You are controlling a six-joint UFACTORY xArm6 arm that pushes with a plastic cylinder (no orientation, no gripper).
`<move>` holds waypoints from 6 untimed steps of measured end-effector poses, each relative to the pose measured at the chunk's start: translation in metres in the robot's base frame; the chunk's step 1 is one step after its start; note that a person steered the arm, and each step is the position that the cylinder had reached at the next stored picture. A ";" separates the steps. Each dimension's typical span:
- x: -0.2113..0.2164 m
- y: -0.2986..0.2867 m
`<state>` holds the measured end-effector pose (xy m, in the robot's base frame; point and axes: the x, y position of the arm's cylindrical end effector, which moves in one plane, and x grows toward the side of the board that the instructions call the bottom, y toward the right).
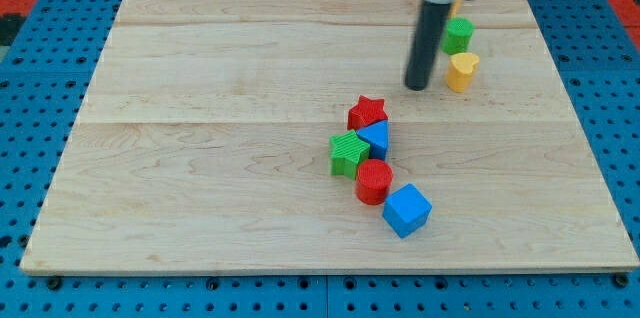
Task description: Move the red star vertically below the heart
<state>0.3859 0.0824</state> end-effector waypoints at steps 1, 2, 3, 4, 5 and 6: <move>-0.023 -0.110; 0.028 -0.148; 0.064 -0.112; 0.069 -0.021; 0.065 -0.001; 0.044 -0.048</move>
